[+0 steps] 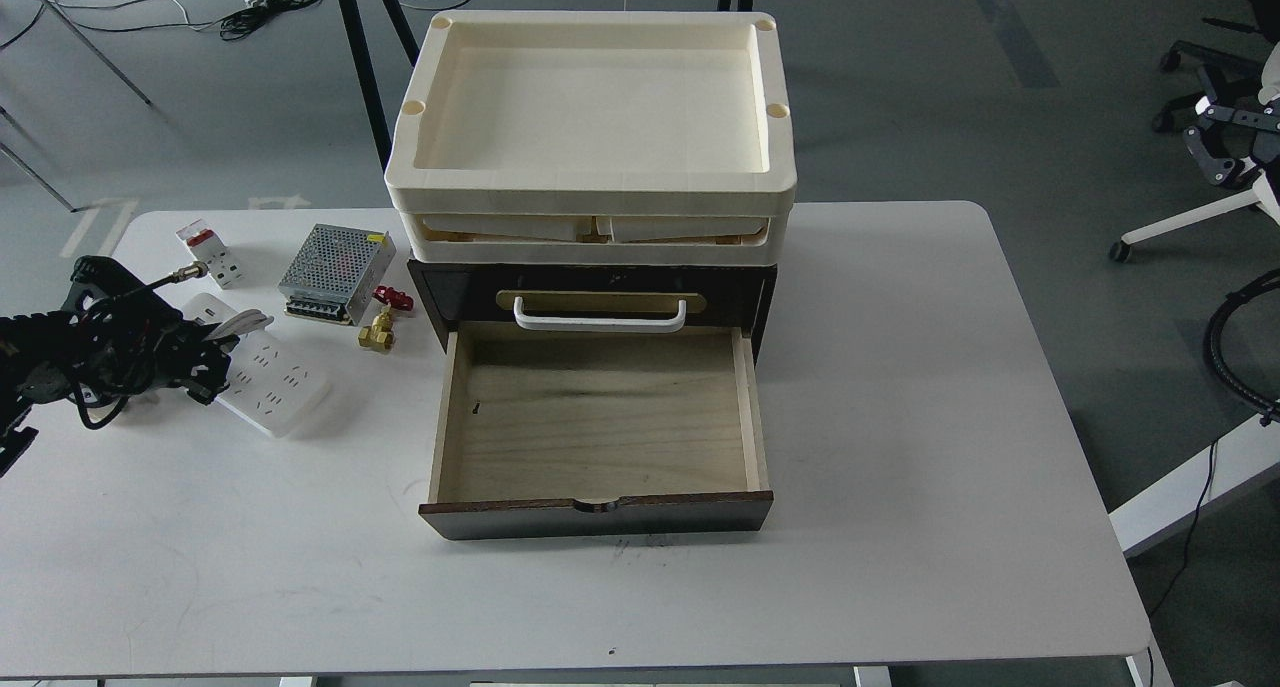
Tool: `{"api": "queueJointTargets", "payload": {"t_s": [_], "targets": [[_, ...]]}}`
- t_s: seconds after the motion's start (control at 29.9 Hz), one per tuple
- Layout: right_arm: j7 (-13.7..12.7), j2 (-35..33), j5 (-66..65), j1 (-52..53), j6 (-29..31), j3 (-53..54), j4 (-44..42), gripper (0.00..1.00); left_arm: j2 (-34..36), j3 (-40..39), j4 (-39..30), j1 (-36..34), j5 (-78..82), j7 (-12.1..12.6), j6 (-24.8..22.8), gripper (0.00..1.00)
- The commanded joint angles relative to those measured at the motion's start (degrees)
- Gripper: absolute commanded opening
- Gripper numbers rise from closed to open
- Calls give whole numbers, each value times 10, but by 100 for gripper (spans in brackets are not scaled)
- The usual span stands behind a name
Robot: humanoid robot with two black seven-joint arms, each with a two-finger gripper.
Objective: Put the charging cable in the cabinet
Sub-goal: 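Close the left gripper on the white power strip and lift it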
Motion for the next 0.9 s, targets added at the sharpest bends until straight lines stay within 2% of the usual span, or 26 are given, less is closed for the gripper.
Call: {"api": "queueJointTargets", "payload": {"t_s": [0.0,0.1,0.33,0.5,0.64,0.77,0.87], "targets": [[0,-1,0,-3,0,1,0,100,0,1,0,-1,-1,0,3,4],[0,0,1,-6,0,0,0,100,0,-1,-2,-7,-2,0,3,0],[0,0,0,-6,0,1,0,100,10,3,-6,-36,-16,0,-11,0],[0,0,0,-6,0,1,-1,100,57,-6,-25,-44,-16,0,-15,0],[0,0,1,-6,0,1,-1,100,136,-7,-140,-80,-25,0,-39,0],[0,0,0,-6,0,2,-1,100,271,-10,-336,-118,-62,0,-118,0],[0,0,0,-6,0,4,-1,100,373,-11,-493,-149,-99,0,-160,0]]}}
